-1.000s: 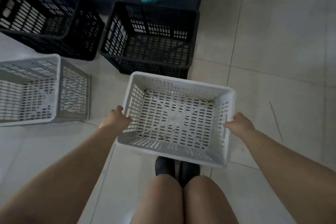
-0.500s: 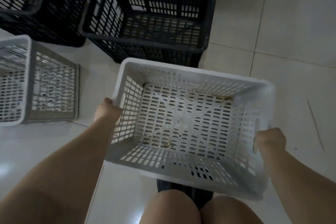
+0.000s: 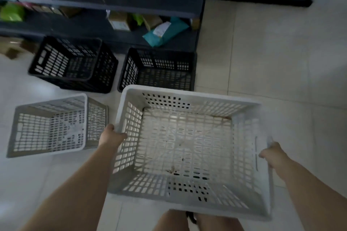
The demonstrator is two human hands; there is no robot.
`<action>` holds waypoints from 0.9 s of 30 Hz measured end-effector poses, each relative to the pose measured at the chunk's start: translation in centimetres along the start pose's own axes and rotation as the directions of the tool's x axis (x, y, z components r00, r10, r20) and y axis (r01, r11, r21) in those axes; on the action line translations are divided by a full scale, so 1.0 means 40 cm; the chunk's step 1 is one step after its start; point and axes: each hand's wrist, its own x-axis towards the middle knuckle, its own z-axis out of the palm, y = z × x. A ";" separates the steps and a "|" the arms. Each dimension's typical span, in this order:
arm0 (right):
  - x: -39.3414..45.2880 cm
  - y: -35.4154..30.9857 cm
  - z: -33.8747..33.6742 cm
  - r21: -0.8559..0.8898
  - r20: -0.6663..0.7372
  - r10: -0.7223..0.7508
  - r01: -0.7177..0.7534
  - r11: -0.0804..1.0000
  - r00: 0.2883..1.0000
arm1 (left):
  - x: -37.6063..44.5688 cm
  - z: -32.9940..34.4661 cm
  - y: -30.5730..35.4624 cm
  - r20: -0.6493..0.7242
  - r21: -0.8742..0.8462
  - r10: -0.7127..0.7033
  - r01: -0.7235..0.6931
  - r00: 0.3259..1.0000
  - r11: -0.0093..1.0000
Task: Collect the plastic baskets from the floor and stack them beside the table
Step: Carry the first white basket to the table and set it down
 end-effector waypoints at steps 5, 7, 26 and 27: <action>-0.160 0.003 -0.205 0.234 -0.043 -0.082 0.090 0.968 0.996 | -0.159 -0.138 0.139 0.003 0.011 0.136 -0.136 0.991 0.991; -0.168 -0.002 -0.273 0.289 -0.047 -0.100 0.109 0.951 0.994 | -0.197 -0.146 0.211 0.004 0.008 0.179 -0.179 0.984 0.984; 0.235 -0.044 -1.008 0.578 -0.090 -0.024 0.072 0.812 0.996 | -0.352 0.184 1.005 0.116 -0.135 0.200 -0.184 0.973 0.974; 0.269 -0.063 -1.031 0.591 -0.087 -0.025 0.072 0.803 0.996 | -0.344 0.201 1.045 0.121 -0.145 0.194 -0.176 0.974 0.974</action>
